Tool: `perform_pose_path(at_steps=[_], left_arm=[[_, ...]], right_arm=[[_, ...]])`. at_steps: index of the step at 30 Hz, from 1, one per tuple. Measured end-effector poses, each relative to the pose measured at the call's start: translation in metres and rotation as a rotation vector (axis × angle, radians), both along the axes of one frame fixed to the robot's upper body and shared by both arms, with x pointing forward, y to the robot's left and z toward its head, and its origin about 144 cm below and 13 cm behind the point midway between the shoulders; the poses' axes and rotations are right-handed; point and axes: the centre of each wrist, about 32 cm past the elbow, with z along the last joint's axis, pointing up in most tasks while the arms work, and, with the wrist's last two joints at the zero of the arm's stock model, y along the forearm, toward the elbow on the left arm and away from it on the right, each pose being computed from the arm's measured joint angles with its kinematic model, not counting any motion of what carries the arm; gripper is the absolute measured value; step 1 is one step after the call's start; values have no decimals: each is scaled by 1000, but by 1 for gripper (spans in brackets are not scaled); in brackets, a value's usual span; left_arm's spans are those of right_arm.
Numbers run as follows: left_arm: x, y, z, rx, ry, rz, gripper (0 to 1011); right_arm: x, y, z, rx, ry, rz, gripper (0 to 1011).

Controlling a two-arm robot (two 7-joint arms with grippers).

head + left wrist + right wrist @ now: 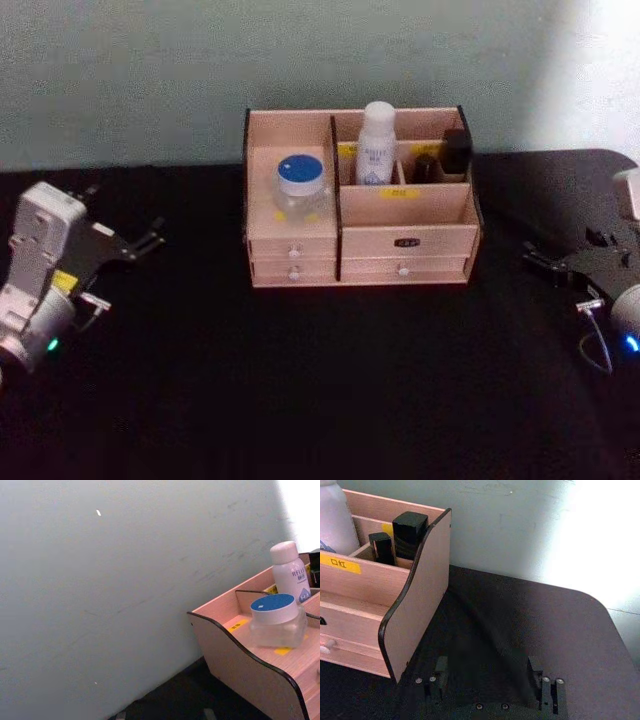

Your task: Pick up the facial cleanser and watermelon frost from the table and place them into the tiered storage box.

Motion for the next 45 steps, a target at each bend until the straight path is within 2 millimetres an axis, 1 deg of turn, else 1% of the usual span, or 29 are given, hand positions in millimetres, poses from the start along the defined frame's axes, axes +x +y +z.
perform_pose_path(at_steps=[45], left_arm=[[0, 0, 0, 0, 0, 0, 1001]], right_arm=[[0, -1, 2, 6, -4, 7, 1002]])
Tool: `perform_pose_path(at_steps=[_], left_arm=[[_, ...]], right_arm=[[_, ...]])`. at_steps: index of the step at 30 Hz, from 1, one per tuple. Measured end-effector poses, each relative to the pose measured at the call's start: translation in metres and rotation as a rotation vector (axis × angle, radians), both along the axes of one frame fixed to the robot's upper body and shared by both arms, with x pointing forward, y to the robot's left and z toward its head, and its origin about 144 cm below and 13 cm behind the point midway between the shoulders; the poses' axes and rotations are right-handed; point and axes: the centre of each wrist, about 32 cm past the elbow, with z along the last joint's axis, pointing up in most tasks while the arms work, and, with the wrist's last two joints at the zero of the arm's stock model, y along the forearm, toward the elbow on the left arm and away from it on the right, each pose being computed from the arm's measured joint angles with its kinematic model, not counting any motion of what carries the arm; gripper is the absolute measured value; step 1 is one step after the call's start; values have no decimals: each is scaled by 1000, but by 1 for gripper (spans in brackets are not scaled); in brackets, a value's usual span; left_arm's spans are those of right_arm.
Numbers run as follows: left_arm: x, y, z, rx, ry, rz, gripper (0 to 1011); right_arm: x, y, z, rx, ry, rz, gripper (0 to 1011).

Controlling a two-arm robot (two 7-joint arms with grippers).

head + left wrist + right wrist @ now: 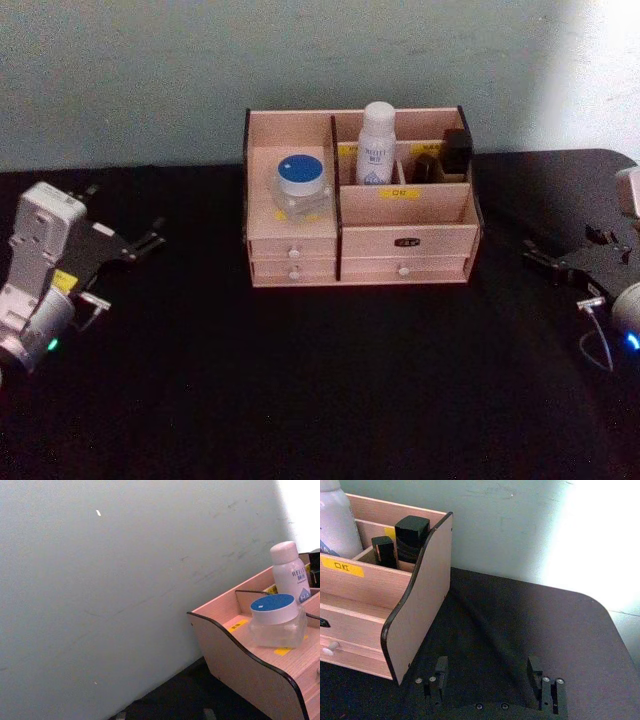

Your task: Pick up the facial cleanser and watermelon frost from the table and place them into the tiered storage box.

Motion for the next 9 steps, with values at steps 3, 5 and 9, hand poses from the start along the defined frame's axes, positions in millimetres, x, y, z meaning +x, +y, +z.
perform_pose_path(at_steps=[3, 5, 9], left_arm=[[0, 0, 0, 0, 0, 0, 1001], [0, 0, 0, 0, 0, 0, 1001], [0, 0, 0, 0, 0, 0, 1001]], right_arm=[[0, 0, 0, 0, 0, 0, 1002], [0, 0, 0, 0, 0, 0, 1003], [0, 0, 0, 0, 0, 0, 1002]])
